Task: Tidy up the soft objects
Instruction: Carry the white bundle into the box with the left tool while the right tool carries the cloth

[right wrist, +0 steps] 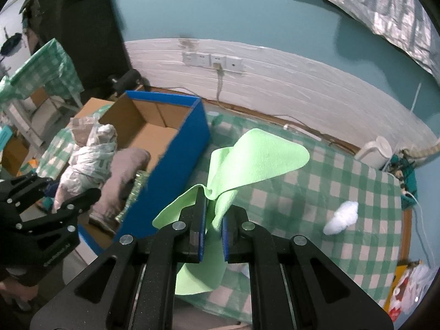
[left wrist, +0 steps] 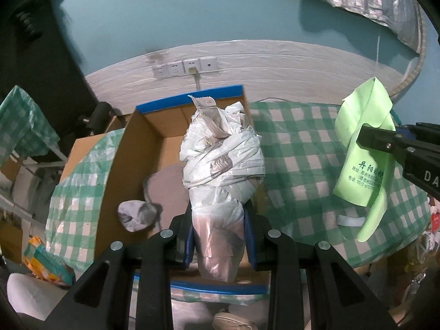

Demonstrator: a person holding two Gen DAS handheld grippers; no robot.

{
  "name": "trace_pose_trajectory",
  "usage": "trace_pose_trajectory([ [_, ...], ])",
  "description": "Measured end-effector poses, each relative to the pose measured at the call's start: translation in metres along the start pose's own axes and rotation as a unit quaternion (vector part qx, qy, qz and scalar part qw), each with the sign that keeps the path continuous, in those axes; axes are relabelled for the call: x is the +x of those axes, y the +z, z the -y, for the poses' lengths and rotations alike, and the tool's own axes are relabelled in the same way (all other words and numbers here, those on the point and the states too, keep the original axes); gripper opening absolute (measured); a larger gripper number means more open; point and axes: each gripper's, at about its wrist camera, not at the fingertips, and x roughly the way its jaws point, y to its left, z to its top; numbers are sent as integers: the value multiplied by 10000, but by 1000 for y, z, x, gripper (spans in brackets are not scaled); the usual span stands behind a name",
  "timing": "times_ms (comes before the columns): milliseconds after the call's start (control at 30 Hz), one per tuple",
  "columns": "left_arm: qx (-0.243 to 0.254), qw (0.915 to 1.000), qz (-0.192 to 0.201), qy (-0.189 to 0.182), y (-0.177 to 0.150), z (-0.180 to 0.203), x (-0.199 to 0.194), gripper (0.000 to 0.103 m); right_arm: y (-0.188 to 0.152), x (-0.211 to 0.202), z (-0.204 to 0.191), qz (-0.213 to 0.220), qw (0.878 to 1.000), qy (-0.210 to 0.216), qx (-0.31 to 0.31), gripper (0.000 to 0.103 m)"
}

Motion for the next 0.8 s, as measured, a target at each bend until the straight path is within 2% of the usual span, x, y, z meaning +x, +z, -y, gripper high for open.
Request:
trace_pose_trajectory([
  [433, -408, 9991, -39, 110, -6, -46, 8, 30, 32, 20, -65, -38, 9985, 287, -456, 8],
  [800, -685, 9974, -174, 168, -16, -80, 23, 30, 40, 49, -105, -258, 9966, 440, -644, 8],
])
